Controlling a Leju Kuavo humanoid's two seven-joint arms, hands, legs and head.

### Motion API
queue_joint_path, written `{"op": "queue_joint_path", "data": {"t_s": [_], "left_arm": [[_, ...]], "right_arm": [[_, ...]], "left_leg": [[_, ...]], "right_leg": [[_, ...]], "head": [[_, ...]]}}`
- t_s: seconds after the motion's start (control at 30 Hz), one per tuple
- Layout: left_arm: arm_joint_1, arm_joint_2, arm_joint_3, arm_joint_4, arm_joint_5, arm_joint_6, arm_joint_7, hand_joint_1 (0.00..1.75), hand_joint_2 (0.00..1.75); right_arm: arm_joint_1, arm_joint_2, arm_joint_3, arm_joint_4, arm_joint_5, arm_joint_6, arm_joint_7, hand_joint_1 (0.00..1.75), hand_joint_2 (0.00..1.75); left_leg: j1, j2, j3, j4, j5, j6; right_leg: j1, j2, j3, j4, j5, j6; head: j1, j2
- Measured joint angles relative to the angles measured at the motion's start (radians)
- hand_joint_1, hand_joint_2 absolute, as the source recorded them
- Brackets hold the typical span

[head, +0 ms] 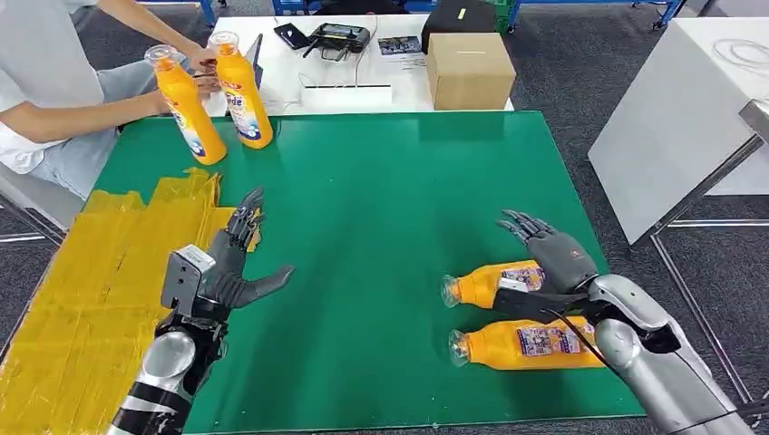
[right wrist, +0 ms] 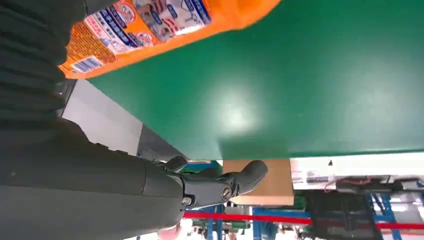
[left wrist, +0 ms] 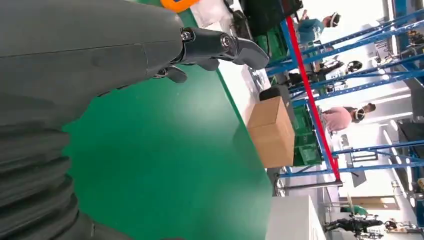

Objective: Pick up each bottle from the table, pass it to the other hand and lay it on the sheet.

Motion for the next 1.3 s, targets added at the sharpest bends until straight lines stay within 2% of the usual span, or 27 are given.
{"op": "queue_joint_path", "data": {"t_s": [0.87,1.3], "left_arm": [[-0.019,-0.006,0.0,0.027,0.013,0.0,0.0,0.0,1.75],[-0.032,-0.006,0.0,0.053,0.032,0.002,0.005,0.0,1.75]], "right_arm": [[-0.041,-0.031,0.053,0.124,0.037,0.003,0.079,0.0,1.75],[-0.096,-0.033,0.072,0.247,0.057,0.013,0.095,0.0,1.75]], "left_leg": [[0.0,0.0,0.0,0.0,0.0,0.0],[0.0,0.0,0.0,0.0,0.0,0.0]], "right_leg": [[0.0,0.0,0.0,0.0,0.0,0.0],[0.0,0.0,0.0,0.0,0.0,0.0]], "head": [[0.0,0.0],[0.0,0.0]]}}
